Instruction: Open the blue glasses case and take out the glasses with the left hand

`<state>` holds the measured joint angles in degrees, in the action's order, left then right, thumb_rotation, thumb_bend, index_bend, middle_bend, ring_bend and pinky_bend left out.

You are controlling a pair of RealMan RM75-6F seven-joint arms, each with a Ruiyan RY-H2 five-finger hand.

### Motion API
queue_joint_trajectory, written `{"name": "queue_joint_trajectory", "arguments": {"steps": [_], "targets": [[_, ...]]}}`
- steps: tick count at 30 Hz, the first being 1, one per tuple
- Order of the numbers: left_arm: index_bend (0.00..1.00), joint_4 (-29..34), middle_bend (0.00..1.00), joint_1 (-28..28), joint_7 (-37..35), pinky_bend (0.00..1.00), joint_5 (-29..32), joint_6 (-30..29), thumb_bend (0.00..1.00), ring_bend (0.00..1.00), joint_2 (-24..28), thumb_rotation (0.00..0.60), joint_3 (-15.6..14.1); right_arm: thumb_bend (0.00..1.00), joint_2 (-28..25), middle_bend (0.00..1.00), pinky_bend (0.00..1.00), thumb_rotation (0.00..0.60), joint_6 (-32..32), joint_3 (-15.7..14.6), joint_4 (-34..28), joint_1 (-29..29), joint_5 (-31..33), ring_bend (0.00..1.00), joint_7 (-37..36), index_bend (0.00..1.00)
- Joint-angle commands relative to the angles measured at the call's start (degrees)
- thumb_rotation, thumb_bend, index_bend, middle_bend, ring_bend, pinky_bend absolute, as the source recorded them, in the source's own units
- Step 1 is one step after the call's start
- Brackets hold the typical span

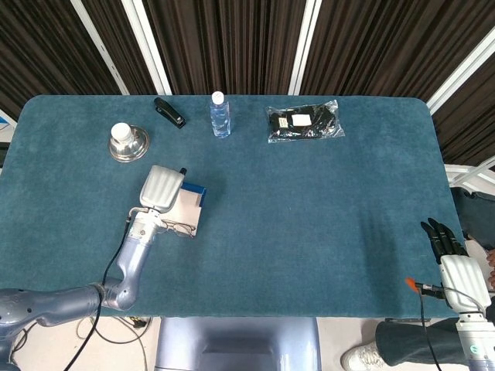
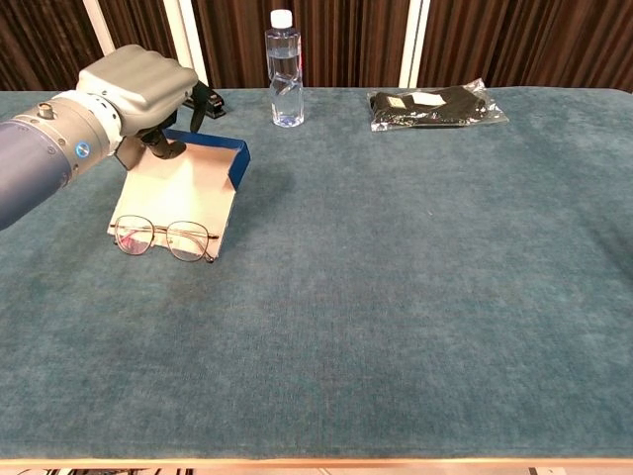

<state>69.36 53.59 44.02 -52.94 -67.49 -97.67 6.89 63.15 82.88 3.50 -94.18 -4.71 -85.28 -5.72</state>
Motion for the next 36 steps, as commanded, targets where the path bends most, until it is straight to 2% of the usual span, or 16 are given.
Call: {"name": "queue_joint_trajectory", "arguments": {"steps": [1, 9, 17, 20, 24, 27, 32, 36], "targets": [[0.63, -1.45, 1.00, -0.05, 0.51, 1.00, 0.92, 0.82, 0.41, 0.99, -0.78, 0.600, 1.14, 0.05, -0.01, 0.00, 0.22, 0.600, 0.01, 0.01, -0.02, 0.01, 0.03, 0.00, 0.02, 0.00], [0.62, -6.69, 1.00, 0.42, 0.25, 1.00, 2.19, 3.04, 0.41, 0.99, -2.20, 0.600, 3.96, 0.05, 0.01, 0.00, 0.22, 0.600, -0.11, -0.04, 0.00, -0.02, 0.04, 0.00, 0.05, 0.00], [0.57, -12.39, 1.00, 1.34, -0.65, 1.00, 2.24, 5.93, 0.41, 0.99, -5.36, 0.600, 5.42, 0.05, 0.01, 0.00, 0.23, 0.600, -0.14, 0.00, -0.06, 0.00, 0.20, 0.00, 0.09, 0.00], [0.50, -13.88, 1.00, 1.47, -0.95, 1.00, 1.68, 6.12, 0.37, 0.98, -6.43, 0.600, 5.71, 0.05, -0.02, 0.00, 0.22, 0.600, -0.23, 0.02, -0.06, 0.00, 0.32, 0.00, 0.02, 0.00], [0.35, -14.36, 1.00, 1.35, -0.18, 1.00, 1.41, 6.33, 0.26, 0.97, -6.53, 0.600, 5.89, 0.05, -0.10, 0.00, 0.23, 0.600, -0.41, 0.08, -0.15, -0.10, 0.43, 0.00, 0.00, 0.00], [0.29, -14.00, 1.00, 1.01, 0.08, 1.00, 1.56, 6.14, 0.19, 0.96, -6.10, 0.600, 6.46, 0.05, -0.18, 0.00, 0.23, 0.600, -0.44, 0.14, -0.28, -0.16, 0.43, 0.00, 0.04, 0.00], [0.27, -12.88, 0.99, 0.25, 0.30, 1.00, 1.55, 5.76, 0.14, 0.96, -4.75, 0.600, 6.93, 0.05, -0.19, 0.00, 0.22, 0.600, -0.41, 0.11, -0.35, -0.15, 0.41, 0.00, 0.29, 0.00], [0.31, -8.83, 0.99, -1.23, -1.08, 1.00, 0.90, 5.33, 0.14, 0.96, -2.33, 0.600, 6.87, 0.05, -0.15, 0.00, 0.23, 0.600, -0.33, 0.09, -0.32, -0.11, 0.37, 0.00, 0.43, 0.00]]}}
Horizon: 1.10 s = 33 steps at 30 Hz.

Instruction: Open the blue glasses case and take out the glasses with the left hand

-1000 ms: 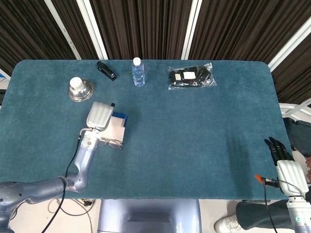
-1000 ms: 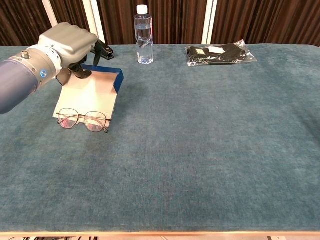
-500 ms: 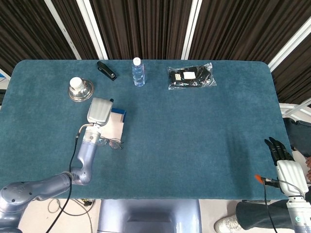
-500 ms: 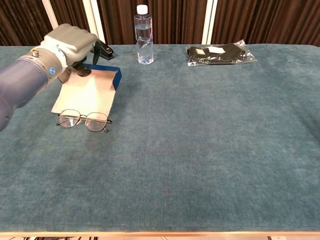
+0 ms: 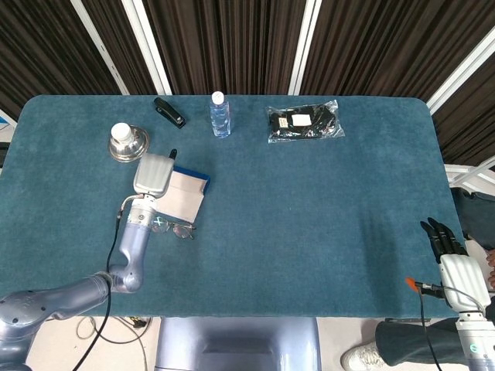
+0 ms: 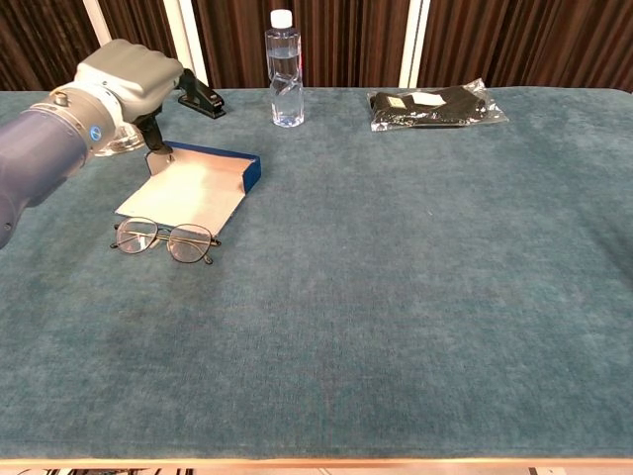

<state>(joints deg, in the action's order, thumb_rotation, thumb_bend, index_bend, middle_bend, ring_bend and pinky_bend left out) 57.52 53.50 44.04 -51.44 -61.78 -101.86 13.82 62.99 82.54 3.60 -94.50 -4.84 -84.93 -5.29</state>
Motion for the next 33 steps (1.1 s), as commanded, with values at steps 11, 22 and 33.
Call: {"name": "queue_joint_trajectory", "arguments": {"steps": [11, 22, 33], "targets": [[0.47, 27.41, 1.00, -7.50, -3.72, 1.00, -2.95, -1.43, 0.14, 1.00, 15.31, 0.600, -3.90, 0.05, 0.11, 0.00, 0.22, 0.600, 0.30, -0.15, 0.06, 0.10, -0.38, 0.00, 0.26, 0.00], [0.48, 40.00, 1.00, -9.44, -0.79, 1.00, 4.25, -1.29, 0.22, 1.00, 20.09, 0.600, -5.44, 0.05, 0.05, 0.00, 0.23, 0.600, 0.17, -0.13, -0.09, 0.09, -0.23, 0.00, 0.17, 0.00], [0.50, 39.63, 1.00, -7.80, 3.17, 1.00, 10.68, -0.89, 0.27, 1.00, 18.44, 0.600, -6.76, 0.05, -0.07, 0.00, 0.22, 0.600, 0.04, -0.14, -0.12, 0.07, -0.20, 0.00, -0.27, 0.00]]}}
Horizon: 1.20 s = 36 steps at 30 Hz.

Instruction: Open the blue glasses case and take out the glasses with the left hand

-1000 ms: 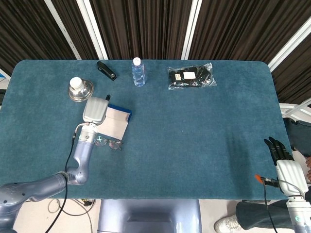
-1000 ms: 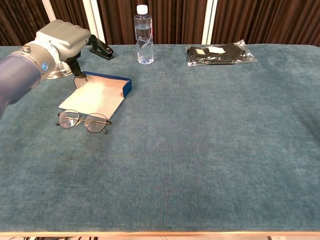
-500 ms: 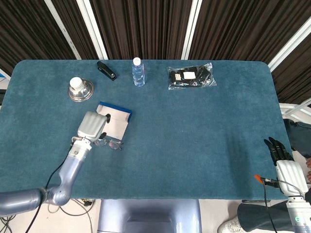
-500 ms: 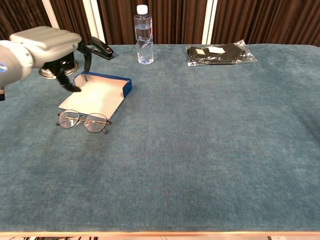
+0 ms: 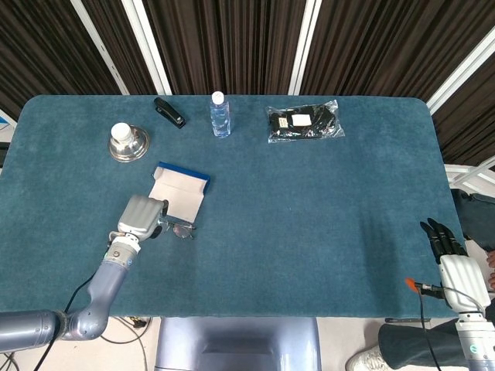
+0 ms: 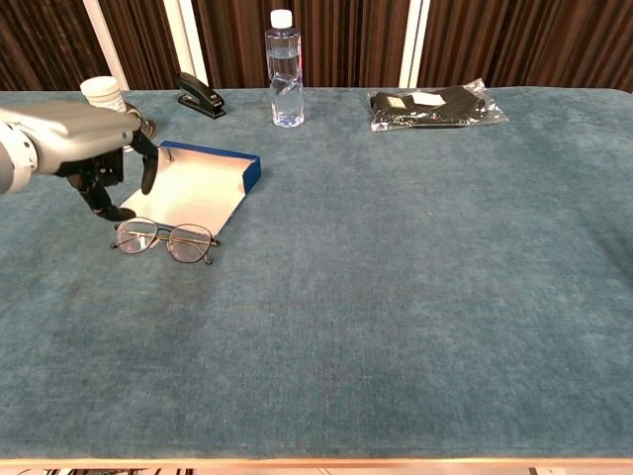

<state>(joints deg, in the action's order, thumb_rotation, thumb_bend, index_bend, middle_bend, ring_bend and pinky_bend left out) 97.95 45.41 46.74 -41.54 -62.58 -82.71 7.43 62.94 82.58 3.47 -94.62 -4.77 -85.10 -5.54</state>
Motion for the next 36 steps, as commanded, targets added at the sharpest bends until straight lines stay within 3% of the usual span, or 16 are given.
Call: {"name": "queue_joint_trajectory", "arguments": {"steps": [1, 18, 36], "targets": [[0.50, -1.22, 1.00, 0.36, 0.48, 1.00, 1.11, -0.13, 0.27, 1.00, -1.04, 0.600, -0.36, 0.05, -0.02, 0.00, 0.22, 0.600, -0.02, -0.02, -0.01, -0.01, -0.04, 0.00, -0.05, 0.00], [0.52, -8.17, 1.00, 2.11, 0.95, 1.00, 4.19, -0.66, 0.30, 1.00, -7.80, 0.600, 0.07, 0.05, -0.08, 0.00, 0.23, 0.600, -0.04, -0.07, -0.02, 0.03, -0.05, 0.00, -0.35, 0.00], [0.54, -9.50, 1.00, 2.53, 1.28, 1.00, 5.66, -0.54, 0.33, 1.00, -8.83, 0.600, -0.17, 0.05, 0.01, 0.00, 0.23, 0.600, 0.15, -0.06, 0.10, 0.09, -0.17, 0.00, -0.46, 0.00]]}}
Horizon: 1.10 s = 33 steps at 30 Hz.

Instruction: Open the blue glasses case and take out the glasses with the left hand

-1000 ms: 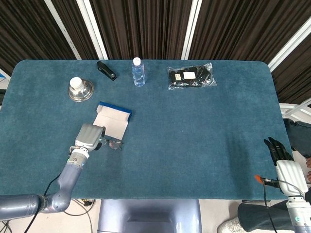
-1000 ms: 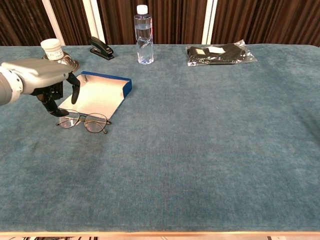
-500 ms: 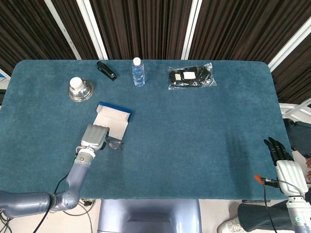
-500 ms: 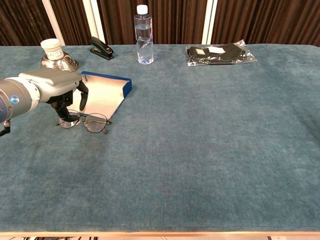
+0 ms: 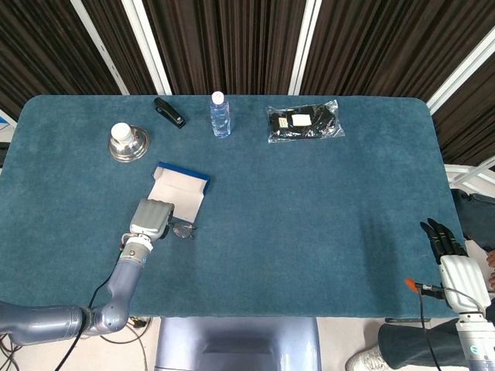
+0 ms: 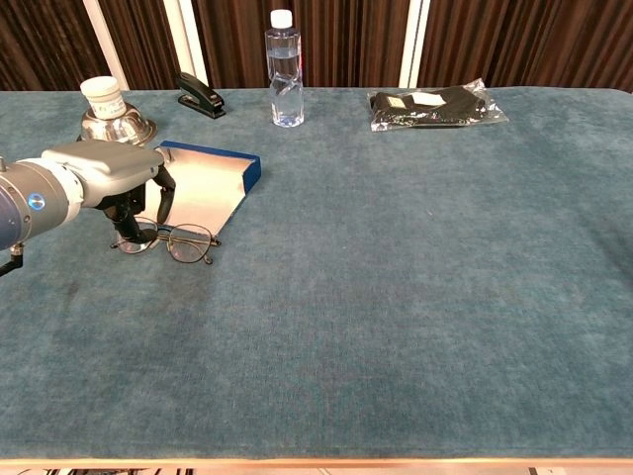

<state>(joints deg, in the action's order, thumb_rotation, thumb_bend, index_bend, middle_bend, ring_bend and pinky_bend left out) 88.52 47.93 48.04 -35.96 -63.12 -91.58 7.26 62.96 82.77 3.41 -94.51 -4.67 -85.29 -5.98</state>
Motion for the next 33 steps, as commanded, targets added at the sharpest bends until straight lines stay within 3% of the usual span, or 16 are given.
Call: {"name": "queue_joint_trajectory", "arguments": {"steps": [1, 33], "targets": [[0.54, -0.10, 1.00, 0.01, -0.06, 1.00, 0.09, 0.00, 0.33, 1.00, 0.06, 0.600, 0.02, 0.05, -0.02, 0.00, 0.23, 0.600, -0.05, 0.01, -0.02, -0.03, 0.02, 0.00, -0.01, 0.00], [0.55, -2.37, 1.00, 0.60, -1.48, 1.00, 0.44, 0.80, 0.36, 1.00, -1.74, 0.600, 0.56, 0.05, -0.14, 0.00, 0.23, 0.600, -0.30, -0.06, -0.20, -0.06, 0.12, 0.00, -0.10, 0.00]]}}
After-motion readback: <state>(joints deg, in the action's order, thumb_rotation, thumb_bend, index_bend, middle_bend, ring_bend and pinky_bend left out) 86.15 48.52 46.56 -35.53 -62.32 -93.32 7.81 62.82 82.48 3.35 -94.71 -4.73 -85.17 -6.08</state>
